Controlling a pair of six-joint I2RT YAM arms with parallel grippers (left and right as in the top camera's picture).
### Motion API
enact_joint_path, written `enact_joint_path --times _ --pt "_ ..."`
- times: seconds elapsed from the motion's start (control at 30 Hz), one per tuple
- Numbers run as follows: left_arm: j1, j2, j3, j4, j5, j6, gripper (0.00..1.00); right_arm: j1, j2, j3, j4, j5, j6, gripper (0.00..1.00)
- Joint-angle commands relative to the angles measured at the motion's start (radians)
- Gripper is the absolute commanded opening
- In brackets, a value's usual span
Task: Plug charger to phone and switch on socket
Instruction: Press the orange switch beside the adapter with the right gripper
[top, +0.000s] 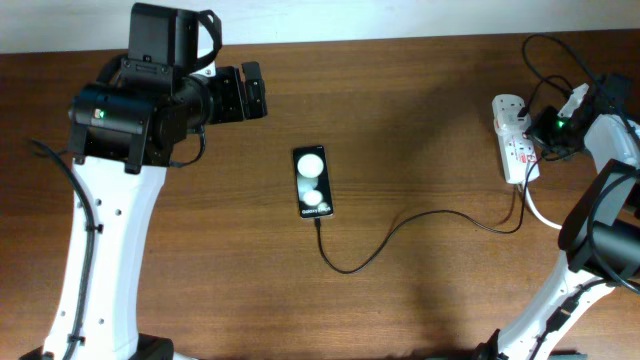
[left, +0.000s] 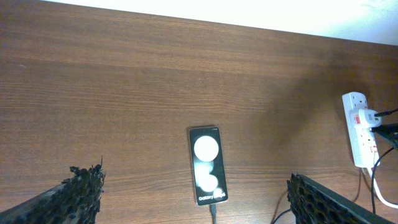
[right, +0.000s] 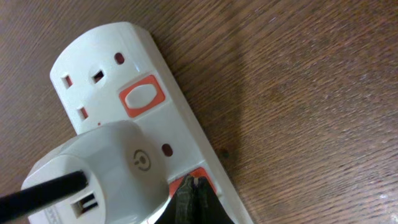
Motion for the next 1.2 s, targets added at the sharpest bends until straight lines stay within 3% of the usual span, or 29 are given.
enact_joint_path --times 0.0,1.17 --pt "0.006 -0.006 0.008 -0.001 -0.011 -0.002 0.99 0.01 0.021 0.005 0.002 0.011 0.012 0.04" --pt "0.006 -0.006 0.008 -0.001 -0.011 -0.002 0.99 0.011 0.032 -0.011 -0.027 -0.083 0.056 0.04"
